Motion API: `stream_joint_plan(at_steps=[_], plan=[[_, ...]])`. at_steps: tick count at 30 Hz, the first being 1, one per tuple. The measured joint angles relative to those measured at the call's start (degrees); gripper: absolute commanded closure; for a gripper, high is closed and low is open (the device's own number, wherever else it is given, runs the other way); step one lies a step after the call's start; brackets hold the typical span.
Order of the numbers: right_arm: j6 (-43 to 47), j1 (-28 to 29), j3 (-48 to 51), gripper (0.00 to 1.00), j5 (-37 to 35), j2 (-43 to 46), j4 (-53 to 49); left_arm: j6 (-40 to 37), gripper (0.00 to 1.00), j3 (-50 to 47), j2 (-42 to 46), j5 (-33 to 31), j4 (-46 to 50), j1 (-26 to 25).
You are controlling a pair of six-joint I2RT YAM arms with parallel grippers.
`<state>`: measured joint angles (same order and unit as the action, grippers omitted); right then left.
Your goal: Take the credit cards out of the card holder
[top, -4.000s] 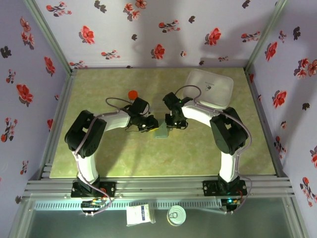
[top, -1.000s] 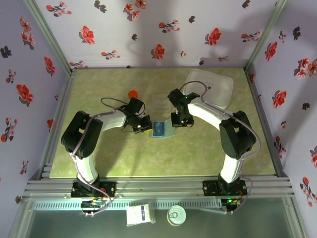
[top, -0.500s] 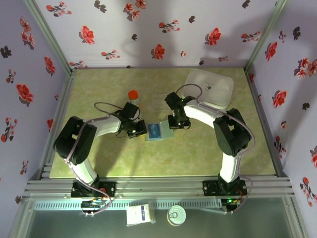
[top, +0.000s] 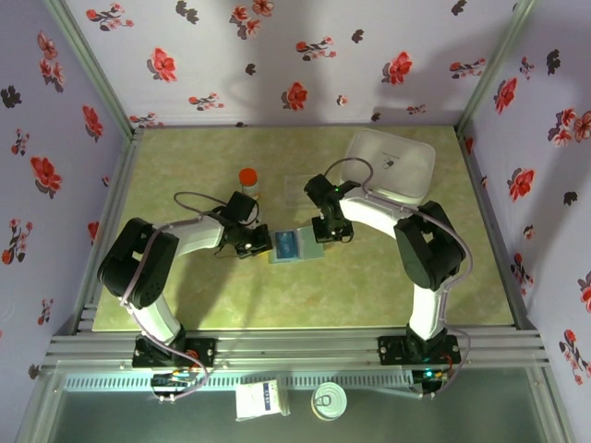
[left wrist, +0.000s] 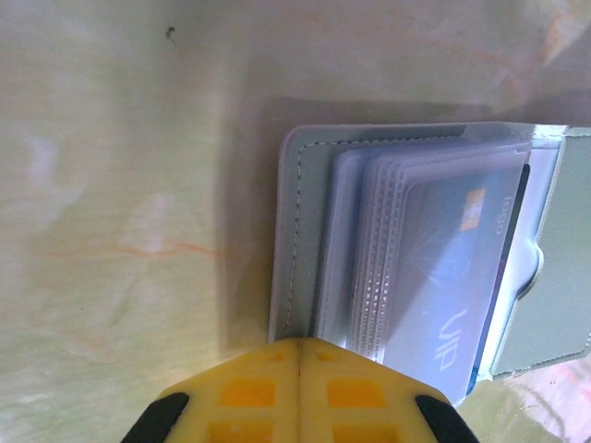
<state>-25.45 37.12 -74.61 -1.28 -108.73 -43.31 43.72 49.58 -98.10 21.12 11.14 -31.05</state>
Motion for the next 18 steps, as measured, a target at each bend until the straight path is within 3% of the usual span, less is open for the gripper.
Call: stream_joint_plan(at_steps=[7, 18], plan=[[0.0, 0.0, 1.2, 0.88, -0.1, -0.7, 0.0, 0.0, 1.0, 0.0, -0.3, 0.5, -0.5, 0.1], [0.5, -0.6, 1.6, 0.71, -2.9, -1.0, -1.4, -0.5, 1.0, 0.2, -0.4, 0.6, -0.2, 0.1]])
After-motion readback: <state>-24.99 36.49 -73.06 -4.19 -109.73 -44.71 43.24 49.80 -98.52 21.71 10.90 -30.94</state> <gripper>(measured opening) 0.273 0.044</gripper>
